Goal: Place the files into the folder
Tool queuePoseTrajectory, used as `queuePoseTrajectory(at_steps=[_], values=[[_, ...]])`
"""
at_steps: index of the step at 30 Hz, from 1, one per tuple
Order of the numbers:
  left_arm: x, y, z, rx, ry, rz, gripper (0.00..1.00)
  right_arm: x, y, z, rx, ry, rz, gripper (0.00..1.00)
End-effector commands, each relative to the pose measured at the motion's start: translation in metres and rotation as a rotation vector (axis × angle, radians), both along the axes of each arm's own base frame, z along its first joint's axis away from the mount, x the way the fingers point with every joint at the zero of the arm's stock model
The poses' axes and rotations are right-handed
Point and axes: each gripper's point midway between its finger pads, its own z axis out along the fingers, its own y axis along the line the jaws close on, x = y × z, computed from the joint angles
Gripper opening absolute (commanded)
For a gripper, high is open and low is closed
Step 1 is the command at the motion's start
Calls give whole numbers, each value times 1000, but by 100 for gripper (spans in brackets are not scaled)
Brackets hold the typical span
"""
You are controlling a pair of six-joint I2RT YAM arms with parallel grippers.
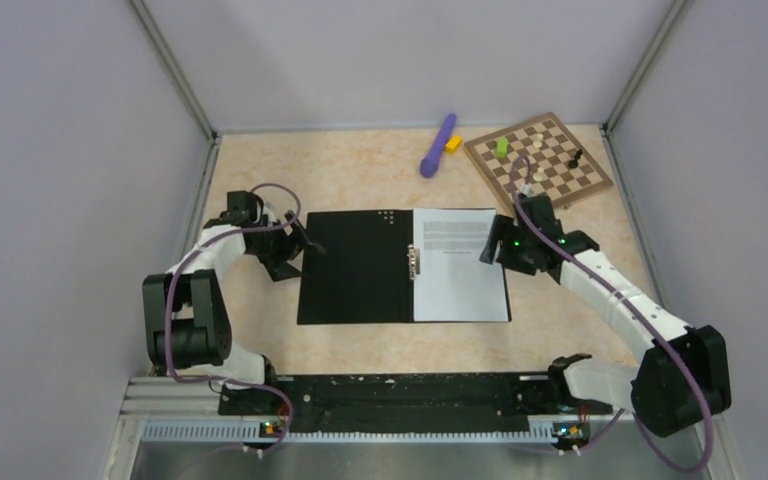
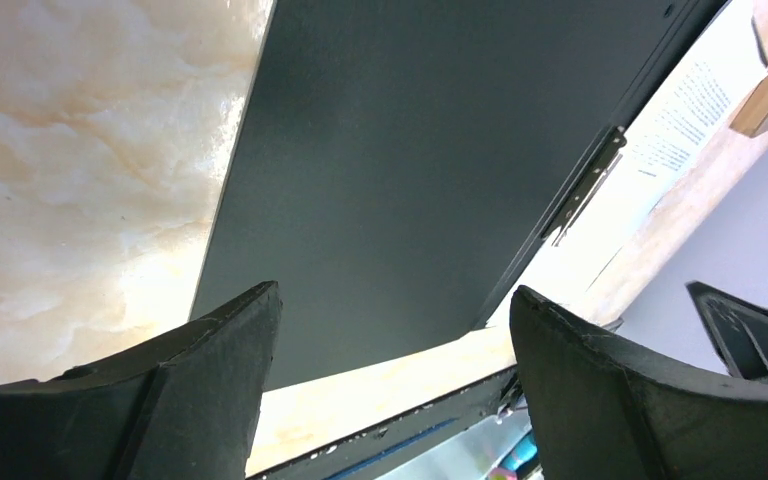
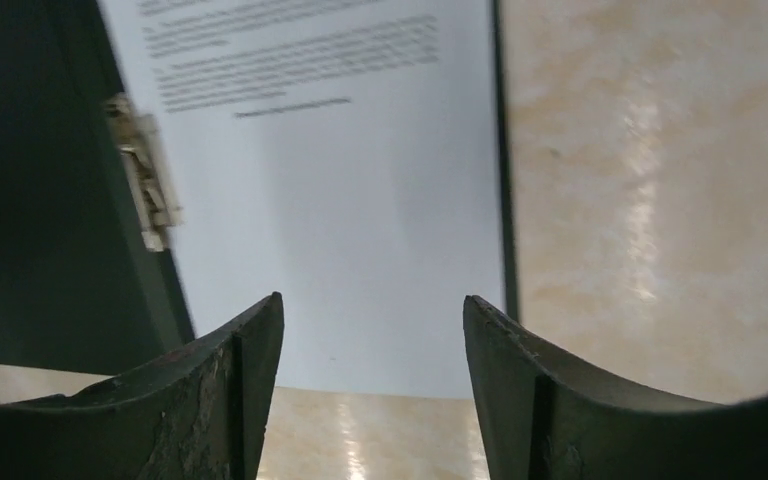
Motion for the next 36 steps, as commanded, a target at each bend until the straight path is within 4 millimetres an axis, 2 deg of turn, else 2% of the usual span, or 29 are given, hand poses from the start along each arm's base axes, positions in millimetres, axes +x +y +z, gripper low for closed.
queuePoseTrajectory(at_steps=[1, 5, 7, 9, 11, 15, 19, 28, 36], values=[[16, 2, 31, 14, -112, 29, 89, 27, 58, 49, -90, -124, 100, 61], [25, 2, 58, 10, -218, 57, 89, 31, 127, 44, -122, -108, 220, 50], [27, 5, 67, 24, -244, 74, 89, 30, 157, 28, -115, -63, 270, 48], [25, 6, 69, 34, -251, 81, 89, 31, 179, 16, -100, -12, 300, 46], [23, 8, 69, 44, -246, 84, 89, 33, 190, 3, -119, 21, 304, 45], [18, 10, 61, 58, -212, 79, 89, 40, 201, -20, -150, 58, 287, 38], [16, 9, 55, 52, -196, 75, 89, 49, 203, -31, -190, 52, 257, 33], [14, 12, 51, 78, -199, 79, 89, 62, 222, -40, -176, 61, 277, 29], [10, 13, 48, 91, -189, 61, 89, 62, 217, -55, -216, 84, 263, 28]])
